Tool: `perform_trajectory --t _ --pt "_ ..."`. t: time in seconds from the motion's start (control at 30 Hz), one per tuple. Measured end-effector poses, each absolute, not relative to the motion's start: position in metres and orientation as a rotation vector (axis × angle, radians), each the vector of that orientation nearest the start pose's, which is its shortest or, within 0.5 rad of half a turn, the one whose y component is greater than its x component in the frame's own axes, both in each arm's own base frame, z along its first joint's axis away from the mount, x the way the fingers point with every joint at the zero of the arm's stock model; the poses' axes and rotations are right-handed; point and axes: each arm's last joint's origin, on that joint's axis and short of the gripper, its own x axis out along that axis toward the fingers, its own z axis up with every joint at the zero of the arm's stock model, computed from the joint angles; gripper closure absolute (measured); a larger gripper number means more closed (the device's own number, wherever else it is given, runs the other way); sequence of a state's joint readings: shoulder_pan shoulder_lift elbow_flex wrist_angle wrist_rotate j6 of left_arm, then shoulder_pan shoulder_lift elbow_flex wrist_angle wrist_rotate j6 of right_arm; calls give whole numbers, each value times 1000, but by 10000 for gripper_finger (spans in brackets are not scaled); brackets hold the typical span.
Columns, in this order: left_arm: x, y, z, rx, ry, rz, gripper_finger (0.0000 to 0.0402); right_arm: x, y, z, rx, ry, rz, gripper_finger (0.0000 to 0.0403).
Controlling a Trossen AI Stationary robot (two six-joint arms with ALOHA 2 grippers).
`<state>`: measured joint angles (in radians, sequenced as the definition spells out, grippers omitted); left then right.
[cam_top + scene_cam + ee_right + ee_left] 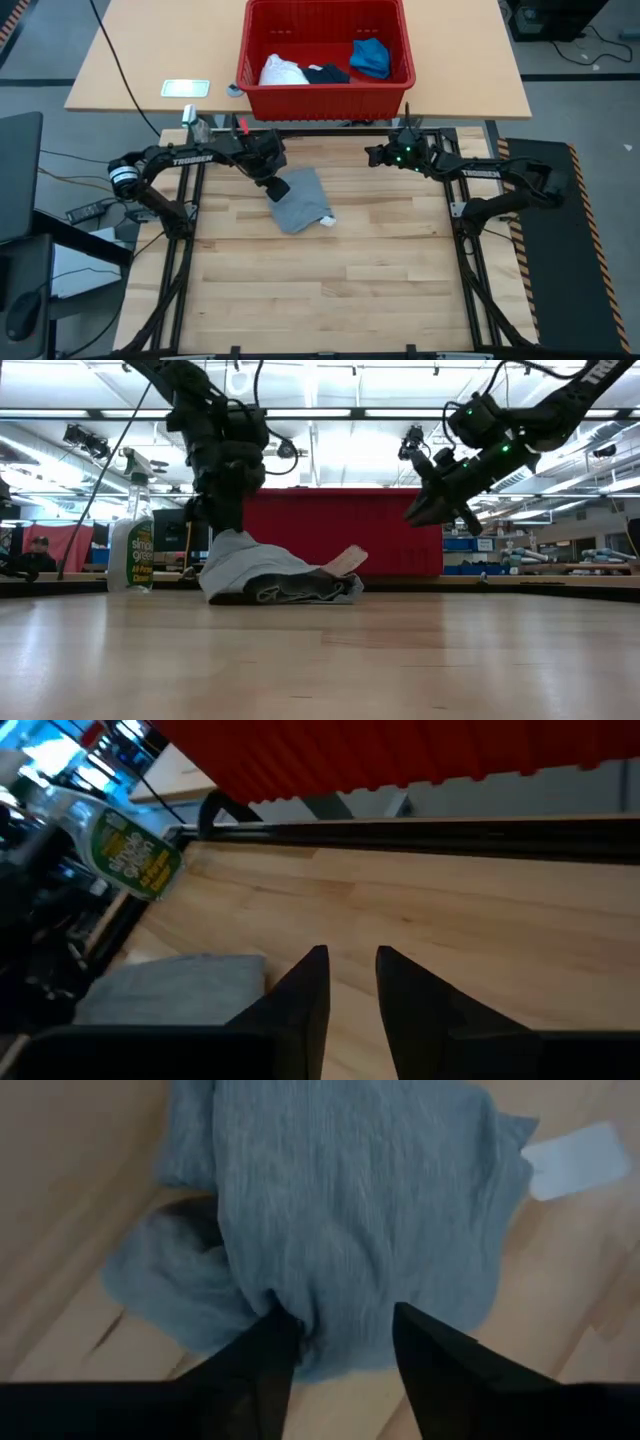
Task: Fold laundry
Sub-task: Remove the gray shirt from the red laundry bin, then fold the gray shirt
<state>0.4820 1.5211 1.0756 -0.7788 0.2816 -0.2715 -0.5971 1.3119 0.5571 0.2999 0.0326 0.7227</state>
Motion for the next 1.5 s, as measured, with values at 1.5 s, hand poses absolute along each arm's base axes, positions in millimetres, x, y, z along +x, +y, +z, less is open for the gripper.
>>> perform_trajectory --t 1.5 --pt "290 98 305 -317 952 319 241 245 -116 187 809 228 -462 310"
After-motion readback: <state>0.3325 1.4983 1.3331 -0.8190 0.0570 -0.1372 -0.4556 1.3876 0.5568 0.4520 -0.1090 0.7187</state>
